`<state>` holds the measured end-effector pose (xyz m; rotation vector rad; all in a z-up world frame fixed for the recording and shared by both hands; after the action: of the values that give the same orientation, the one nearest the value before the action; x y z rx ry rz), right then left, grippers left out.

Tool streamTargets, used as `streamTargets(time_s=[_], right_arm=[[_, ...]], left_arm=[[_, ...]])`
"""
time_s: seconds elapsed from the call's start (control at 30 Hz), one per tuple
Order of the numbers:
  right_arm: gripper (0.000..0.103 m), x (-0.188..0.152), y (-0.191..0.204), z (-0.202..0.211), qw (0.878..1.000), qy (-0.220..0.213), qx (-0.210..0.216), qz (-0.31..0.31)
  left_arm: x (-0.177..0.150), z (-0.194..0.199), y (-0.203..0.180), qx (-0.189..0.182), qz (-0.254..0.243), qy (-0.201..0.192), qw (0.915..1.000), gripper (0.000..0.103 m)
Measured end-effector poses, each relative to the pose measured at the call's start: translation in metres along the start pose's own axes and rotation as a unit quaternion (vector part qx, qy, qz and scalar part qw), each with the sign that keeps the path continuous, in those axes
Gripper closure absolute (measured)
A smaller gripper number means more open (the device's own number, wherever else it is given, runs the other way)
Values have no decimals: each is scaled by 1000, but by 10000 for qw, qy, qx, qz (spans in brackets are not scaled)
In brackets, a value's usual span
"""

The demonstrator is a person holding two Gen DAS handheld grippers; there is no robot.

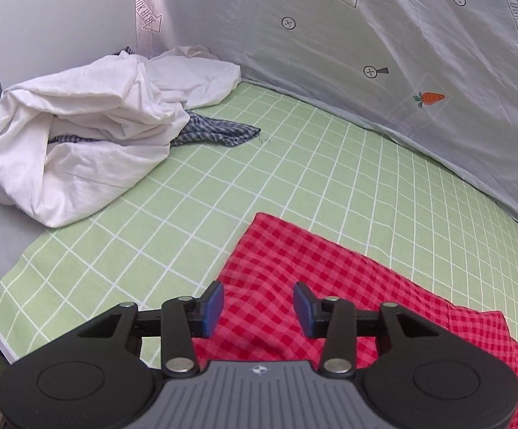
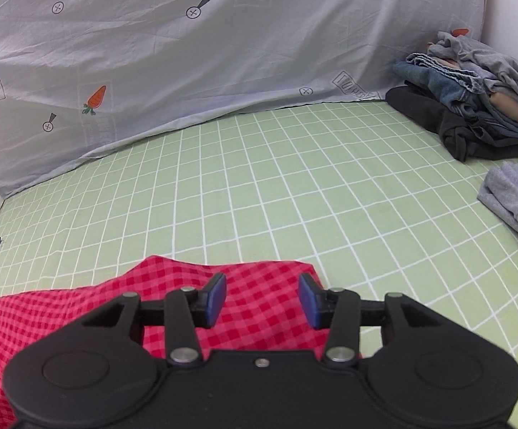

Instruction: Fold clothes

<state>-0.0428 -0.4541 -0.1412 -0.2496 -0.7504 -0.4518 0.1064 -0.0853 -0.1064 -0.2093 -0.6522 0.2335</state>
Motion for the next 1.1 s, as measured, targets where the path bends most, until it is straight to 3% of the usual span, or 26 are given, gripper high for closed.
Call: streamTargets(time_s=[0.27, 0.37, 0.53, 0.6, 0.63, 0.7, 0.77, 0.87, 1.1], right_arm=[[41, 37, 61, -62, 9971, 343, 559, 392], [41, 42, 77, -83, 9944, 560, 757, 483], [60, 28, 81, -103, 9909, 1078, 774, 204], [80, 22, 80, -104, 9902, 1182, 726, 148], [88, 20, 78, -103, 9904, 1176, 726, 93], [100, 17, 76, -102, 9906, 1155, 730, -22], [101, 20, 75, -99, 9920, 1034, 724, 39], [102, 34, 73, -94, 9948, 749, 670, 171], [102, 96, 47, -55, 9980, -480, 398, -122]], left_arm=[[19, -71, -28, 227, -371, 407, 9982, 39], [22, -100, -37, 304, -352, 651, 9968, 39], [19, -134, -41, 470, -403, 928, 9938, 39], [16, -137, -41, 498, -452, 937, 9933, 40], [14, -138, -41, 512, -477, 941, 9931, 42], [10, -142, -41, 540, -526, 950, 9926, 57], [13, -141, -43, 488, -485, 881, 9937, 99], [23, -138, -49, 255, -238, 794, 9962, 102], [74, -86, -93, -583, -136, -171, 9981, 103]])
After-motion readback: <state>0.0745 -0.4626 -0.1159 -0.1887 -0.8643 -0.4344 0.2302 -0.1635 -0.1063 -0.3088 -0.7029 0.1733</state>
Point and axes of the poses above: each gripper's, at about its wrist camera, not at the fingertips, and z roughly against the way its jaws point, y to its left, x to its top, the point moved 8 cm from there along -z, roughly the way its jaws point, and after that the axes turned 15 degrees about z, right-handed, at the moved point
